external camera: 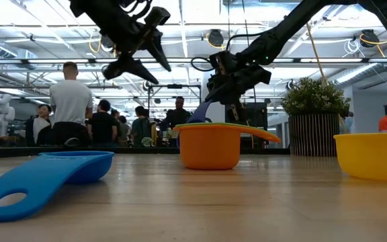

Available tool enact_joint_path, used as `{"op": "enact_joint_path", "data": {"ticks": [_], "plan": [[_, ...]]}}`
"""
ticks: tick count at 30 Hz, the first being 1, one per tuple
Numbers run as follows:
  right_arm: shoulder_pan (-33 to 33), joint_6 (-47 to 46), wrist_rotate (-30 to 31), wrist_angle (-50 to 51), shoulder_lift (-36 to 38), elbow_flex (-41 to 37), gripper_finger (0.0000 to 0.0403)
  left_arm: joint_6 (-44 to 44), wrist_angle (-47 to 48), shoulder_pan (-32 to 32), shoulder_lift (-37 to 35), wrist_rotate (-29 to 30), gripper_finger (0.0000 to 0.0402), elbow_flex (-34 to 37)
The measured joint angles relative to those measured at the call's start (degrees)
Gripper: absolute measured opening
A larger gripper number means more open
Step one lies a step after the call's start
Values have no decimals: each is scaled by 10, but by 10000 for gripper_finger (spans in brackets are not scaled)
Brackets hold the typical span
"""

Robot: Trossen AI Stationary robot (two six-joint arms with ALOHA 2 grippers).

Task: Nest measuring cups in basket
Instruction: Stack the dark blue measuring cup on top of the green measuring cup

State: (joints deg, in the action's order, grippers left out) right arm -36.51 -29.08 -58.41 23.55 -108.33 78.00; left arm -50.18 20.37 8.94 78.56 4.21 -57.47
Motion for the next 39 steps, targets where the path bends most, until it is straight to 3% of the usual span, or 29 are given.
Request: {"op": "enact_joint_path", "data": {"ticks": [10,14,18,24,30,34,39], "plan": [[0,1,1,0,0,0,0,108,-18,51,11,3,289,0],[2,-1,1,0,0,0,0,177,-17,57,35,23,308,-1],[3,-2,1,1,0,0,0,237,-26,51,54,22,298,1],[6,-5,1,6,0,0,0,355,-4,41,54,18,249,0],[13,-9,1,7,0,0,0,304,49,30,55,19,216,2],[17,-9,1,7,0,0,0,328,-17,40,66,-16,211,35],[21,-12,1,7,0,0,0,328,-134,59,64,-90,236,76]]}}
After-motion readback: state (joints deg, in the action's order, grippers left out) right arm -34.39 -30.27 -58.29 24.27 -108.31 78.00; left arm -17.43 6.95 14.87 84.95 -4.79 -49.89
